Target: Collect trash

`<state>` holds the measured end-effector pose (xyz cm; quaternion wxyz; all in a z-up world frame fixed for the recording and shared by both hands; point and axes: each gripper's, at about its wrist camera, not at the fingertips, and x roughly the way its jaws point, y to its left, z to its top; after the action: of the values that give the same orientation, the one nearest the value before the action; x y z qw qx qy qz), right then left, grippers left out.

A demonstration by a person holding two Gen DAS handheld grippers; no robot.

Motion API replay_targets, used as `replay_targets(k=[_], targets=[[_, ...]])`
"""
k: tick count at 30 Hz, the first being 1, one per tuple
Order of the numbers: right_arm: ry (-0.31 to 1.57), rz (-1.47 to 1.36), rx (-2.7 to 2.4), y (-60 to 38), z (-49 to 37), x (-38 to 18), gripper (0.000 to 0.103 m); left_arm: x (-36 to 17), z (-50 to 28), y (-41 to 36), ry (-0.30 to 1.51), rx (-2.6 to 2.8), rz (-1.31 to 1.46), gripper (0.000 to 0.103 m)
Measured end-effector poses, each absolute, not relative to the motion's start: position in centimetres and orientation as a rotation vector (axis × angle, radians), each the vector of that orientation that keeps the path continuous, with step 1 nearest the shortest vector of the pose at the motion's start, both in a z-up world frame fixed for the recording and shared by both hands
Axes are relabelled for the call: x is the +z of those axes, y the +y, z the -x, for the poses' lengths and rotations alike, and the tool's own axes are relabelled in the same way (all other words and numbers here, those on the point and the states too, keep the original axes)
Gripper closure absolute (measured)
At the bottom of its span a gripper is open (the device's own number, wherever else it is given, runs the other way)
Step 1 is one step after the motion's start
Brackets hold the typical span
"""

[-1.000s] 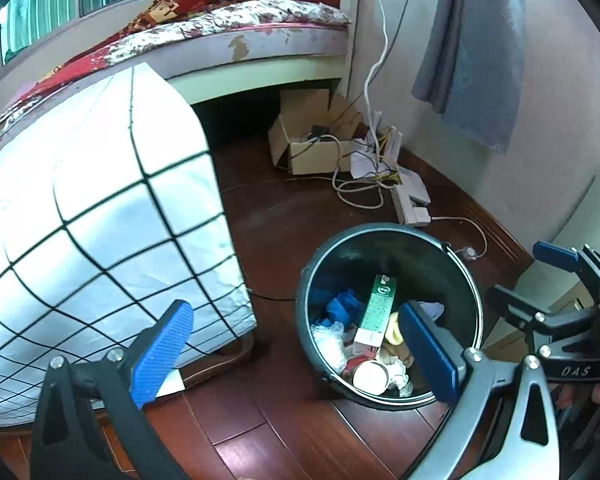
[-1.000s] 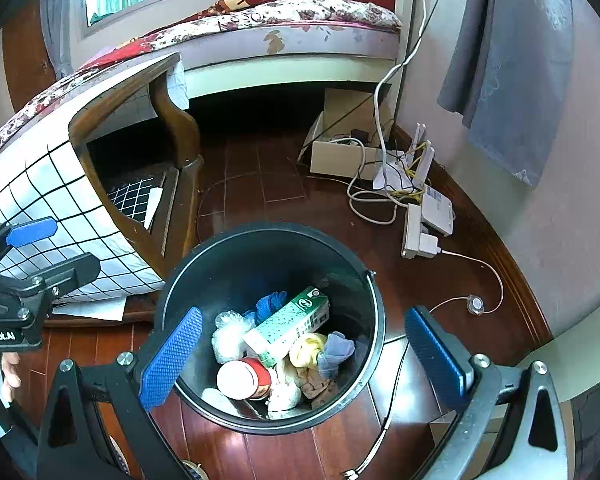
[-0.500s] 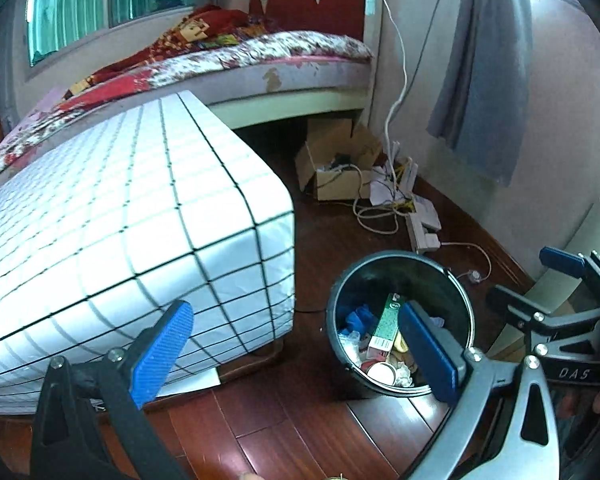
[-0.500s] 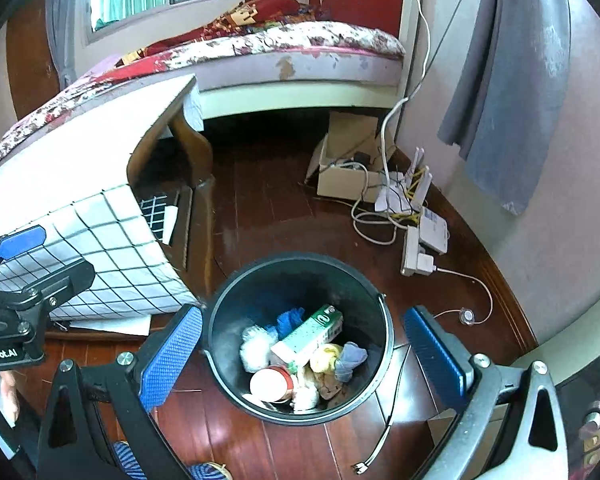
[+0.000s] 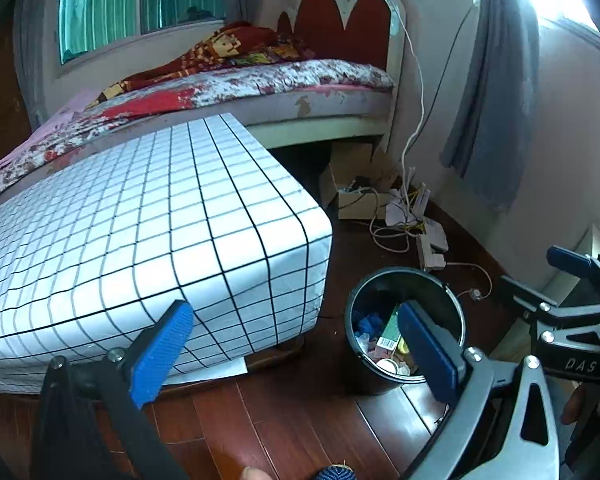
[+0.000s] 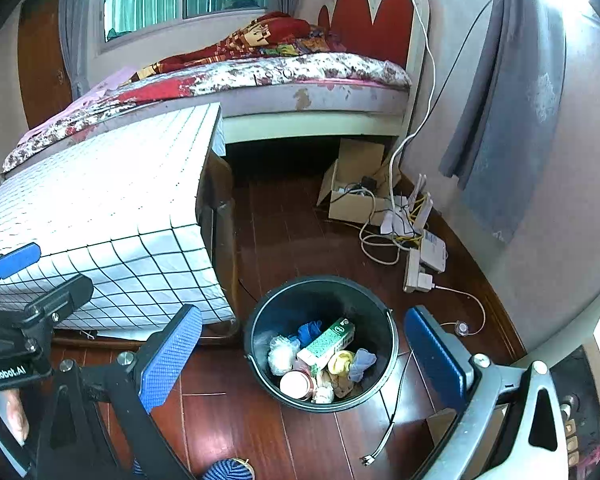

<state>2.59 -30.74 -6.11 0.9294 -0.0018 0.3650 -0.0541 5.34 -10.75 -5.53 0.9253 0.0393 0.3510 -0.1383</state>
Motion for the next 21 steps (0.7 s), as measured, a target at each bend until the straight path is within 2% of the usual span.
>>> replay_targets(k=[21], targets=[[0.497,0.102,-0.179,-26.5,5.9,6.0,0.001,4.4,2.1,-7.6,0.501,-0.251,-0.054,0.001]])
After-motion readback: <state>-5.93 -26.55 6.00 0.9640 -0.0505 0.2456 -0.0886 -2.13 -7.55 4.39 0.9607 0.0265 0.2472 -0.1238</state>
